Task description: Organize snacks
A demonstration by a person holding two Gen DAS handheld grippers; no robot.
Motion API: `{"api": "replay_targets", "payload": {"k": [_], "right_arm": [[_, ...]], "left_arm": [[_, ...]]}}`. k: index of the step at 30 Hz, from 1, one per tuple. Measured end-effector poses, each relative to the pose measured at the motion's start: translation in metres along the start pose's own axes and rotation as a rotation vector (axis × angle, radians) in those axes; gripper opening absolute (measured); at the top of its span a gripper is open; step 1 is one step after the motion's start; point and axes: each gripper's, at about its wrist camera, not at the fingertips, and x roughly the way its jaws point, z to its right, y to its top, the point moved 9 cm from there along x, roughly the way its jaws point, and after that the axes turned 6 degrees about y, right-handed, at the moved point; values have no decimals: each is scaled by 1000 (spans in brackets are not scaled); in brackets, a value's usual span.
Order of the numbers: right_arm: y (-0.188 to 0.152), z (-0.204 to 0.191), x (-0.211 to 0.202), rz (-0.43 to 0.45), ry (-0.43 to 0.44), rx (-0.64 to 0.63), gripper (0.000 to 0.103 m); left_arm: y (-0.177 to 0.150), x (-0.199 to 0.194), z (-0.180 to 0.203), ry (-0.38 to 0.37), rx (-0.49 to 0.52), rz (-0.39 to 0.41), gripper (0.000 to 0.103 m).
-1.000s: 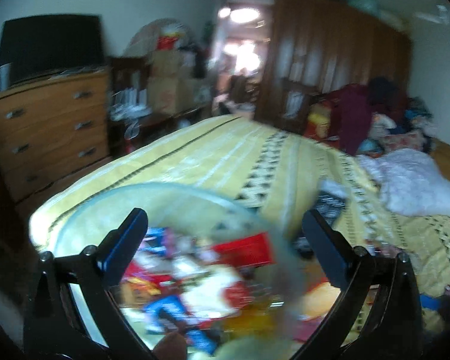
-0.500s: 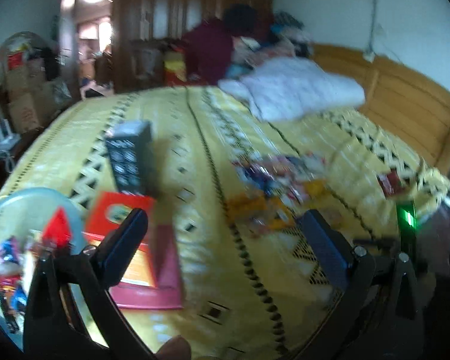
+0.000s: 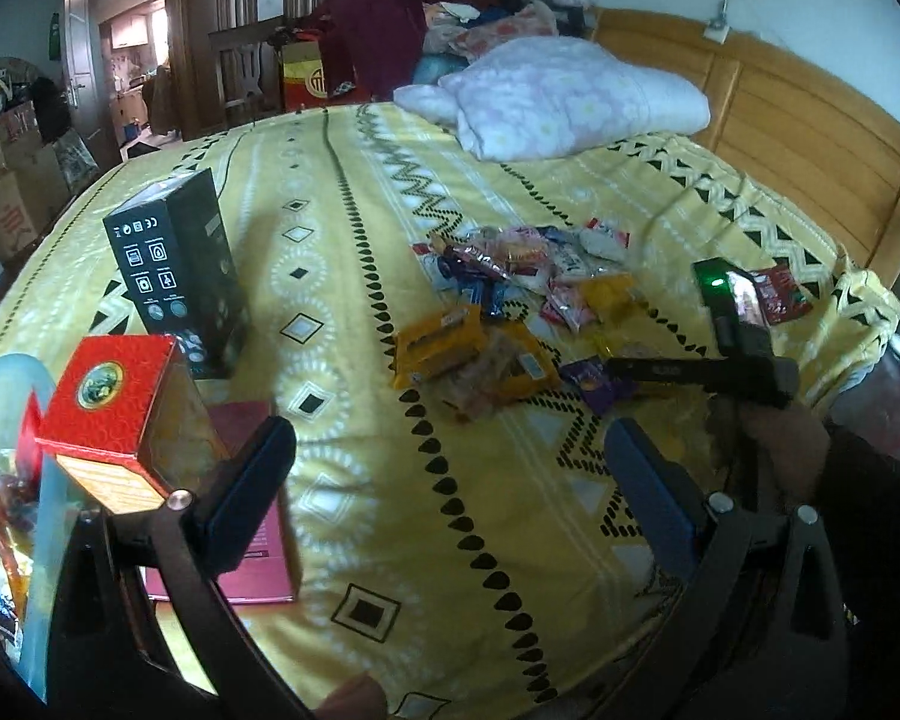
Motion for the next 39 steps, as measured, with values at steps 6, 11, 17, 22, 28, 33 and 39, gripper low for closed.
{"api": "replay_targets", "payload": {"k": [6,11,17,22,28,33,39], "right_arm": [[-34,-51,-4,-24,73,-206,83],[-70,-89,-31,-54,162,-391,48],[-47,-21,-47,-1,49,-268,45],[-49,6,-61,30,122,-159,60],[-69,4,-59,24,165,-145,67],[-77,2,-58,13,184,-140,67],[-78,-1,-58,10,192,-142,67]], "left_arm": [[-3,0,-1,11,-11,-2,103],[-3,1,0,13,-9,0,103],[-15,27,19,-49,-46,-68,103],[-36,69,47,-211,-147,-196,103],[-53,127,84,-400,-329,-303,101],[-61,153,85,-425,-457,-331,82],[-70,161,70,-396,-473,-352,30]]}}
